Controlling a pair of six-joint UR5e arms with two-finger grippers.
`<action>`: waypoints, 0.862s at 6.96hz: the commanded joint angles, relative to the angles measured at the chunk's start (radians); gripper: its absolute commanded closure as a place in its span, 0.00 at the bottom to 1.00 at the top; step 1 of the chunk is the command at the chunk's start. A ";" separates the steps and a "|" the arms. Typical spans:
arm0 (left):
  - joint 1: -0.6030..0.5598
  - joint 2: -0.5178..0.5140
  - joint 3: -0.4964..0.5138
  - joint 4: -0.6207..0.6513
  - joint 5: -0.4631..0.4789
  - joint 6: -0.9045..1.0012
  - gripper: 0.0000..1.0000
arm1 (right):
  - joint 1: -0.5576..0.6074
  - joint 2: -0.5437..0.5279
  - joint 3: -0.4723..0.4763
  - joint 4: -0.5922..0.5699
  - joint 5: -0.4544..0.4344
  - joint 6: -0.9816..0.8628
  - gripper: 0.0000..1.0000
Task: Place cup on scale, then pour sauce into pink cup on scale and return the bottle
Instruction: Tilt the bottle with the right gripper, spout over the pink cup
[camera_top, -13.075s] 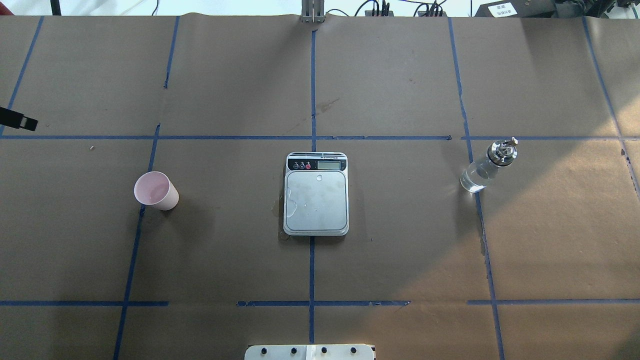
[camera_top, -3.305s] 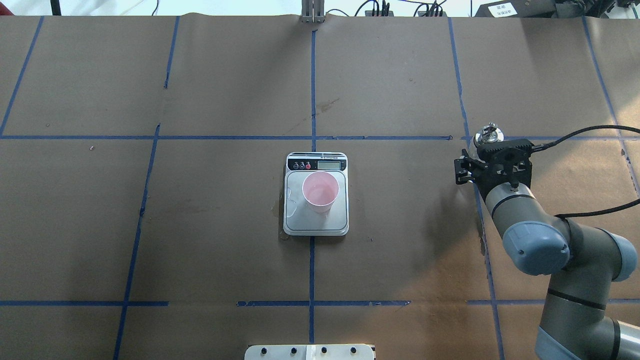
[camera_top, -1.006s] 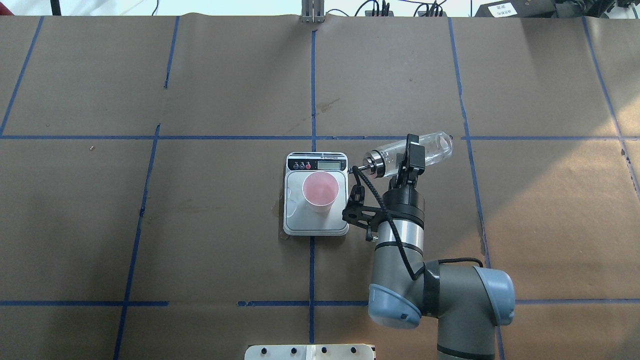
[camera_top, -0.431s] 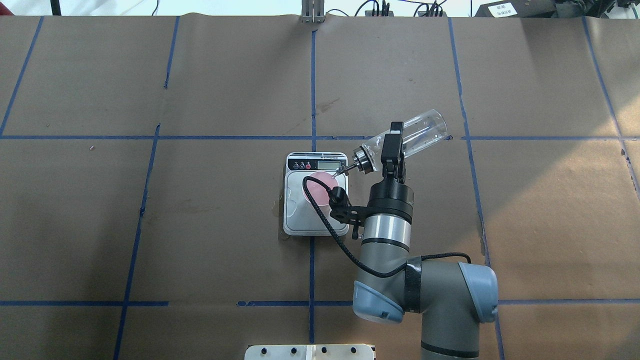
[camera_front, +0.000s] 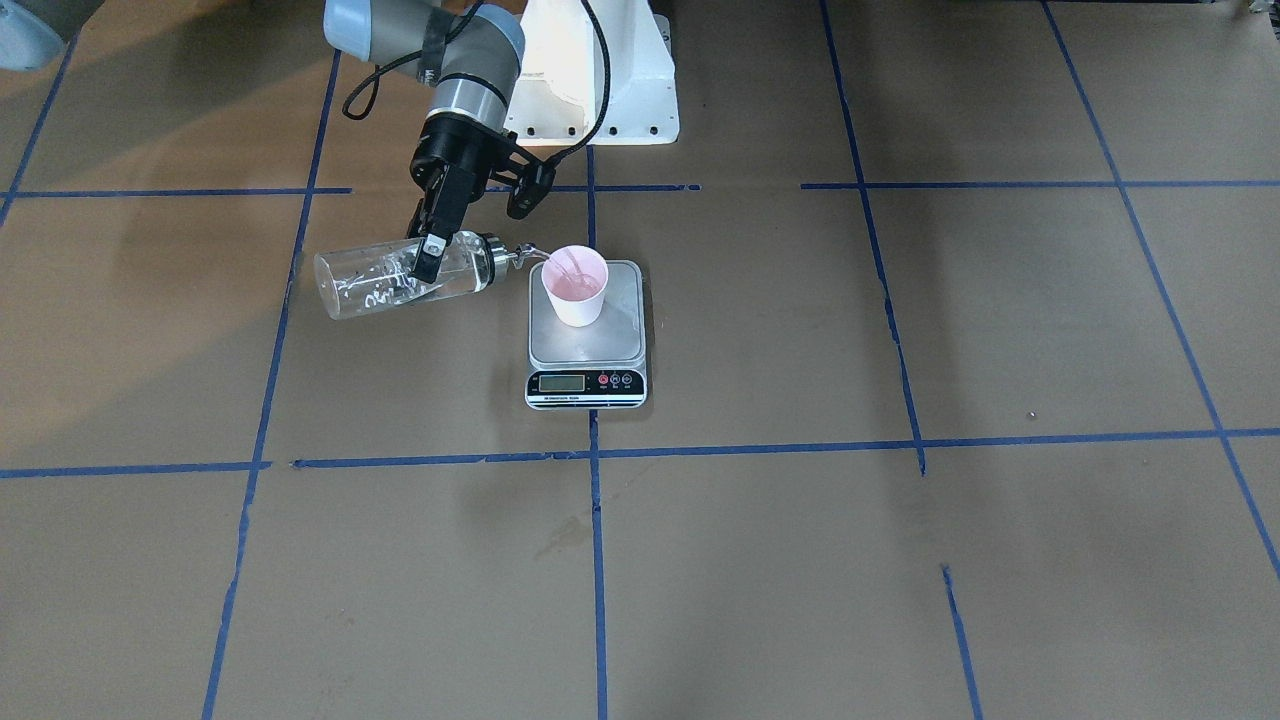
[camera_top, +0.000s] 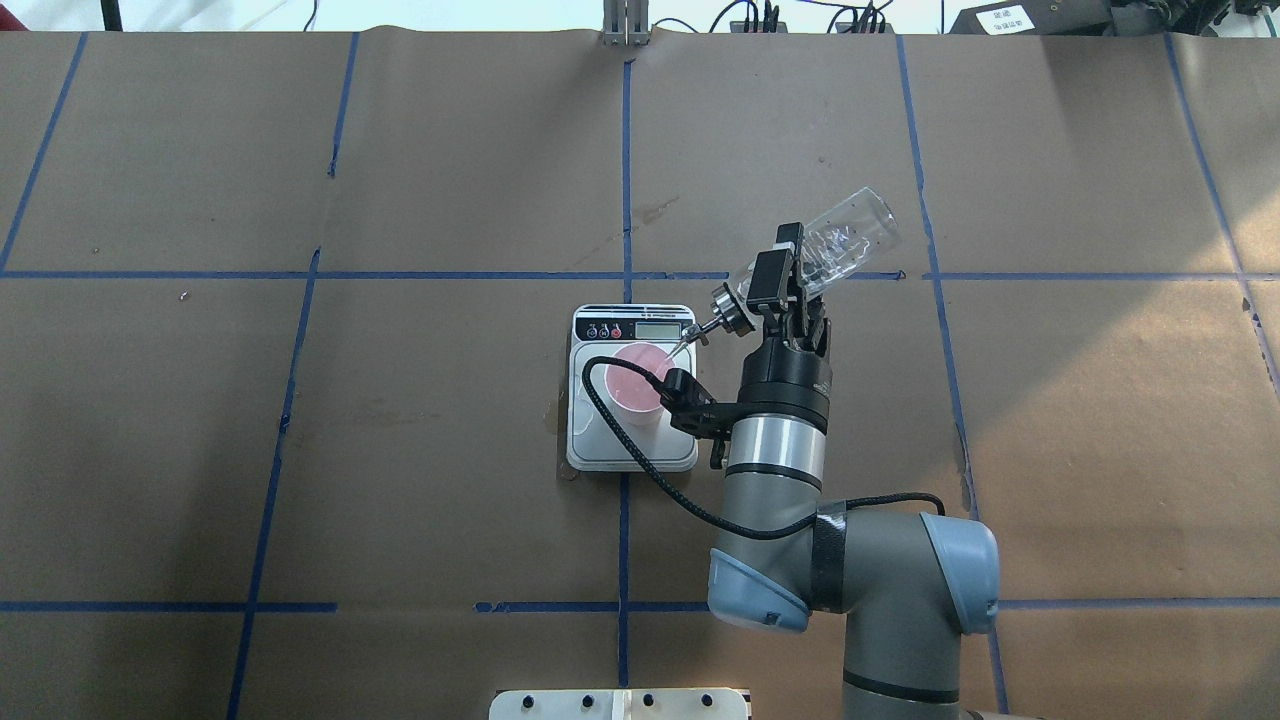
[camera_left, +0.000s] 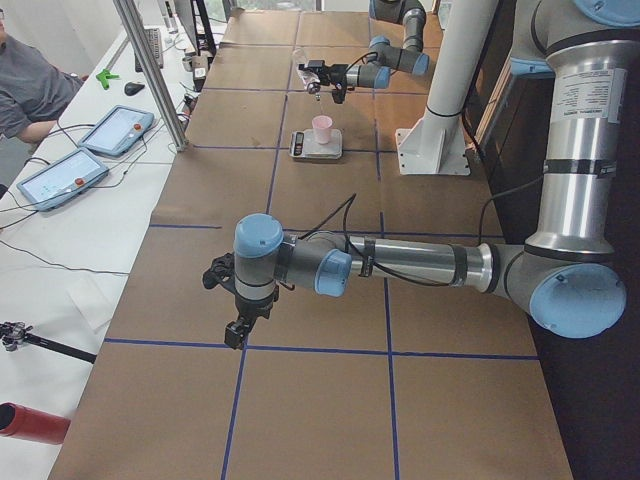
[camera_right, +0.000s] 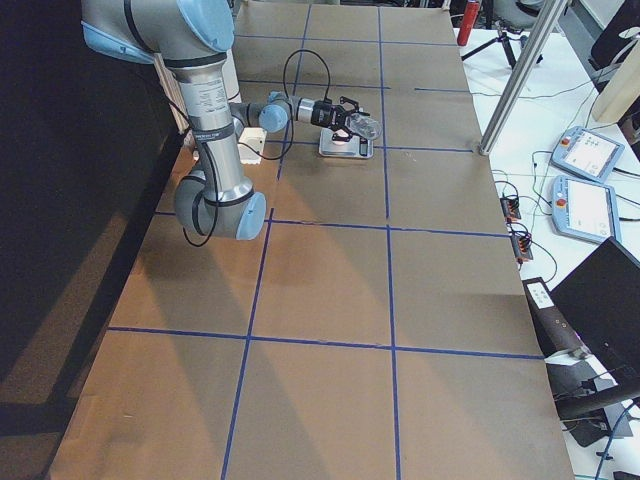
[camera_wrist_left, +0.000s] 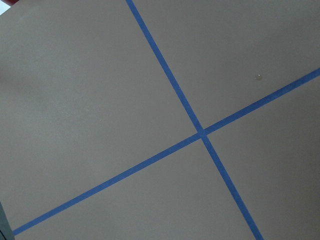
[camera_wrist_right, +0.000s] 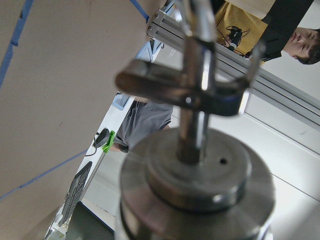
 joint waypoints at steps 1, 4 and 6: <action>-0.001 -0.004 -0.001 0.000 0.000 -0.003 0.00 | 0.000 -0.012 0.000 0.054 0.032 0.151 1.00; -0.001 -0.012 -0.002 0.002 0.000 -0.006 0.00 | -0.029 -0.017 -0.011 0.057 0.102 0.457 1.00; -0.001 -0.013 -0.006 0.002 0.000 -0.007 0.00 | -0.035 -0.019 -0.011 0.176 0.154 0.532 1.00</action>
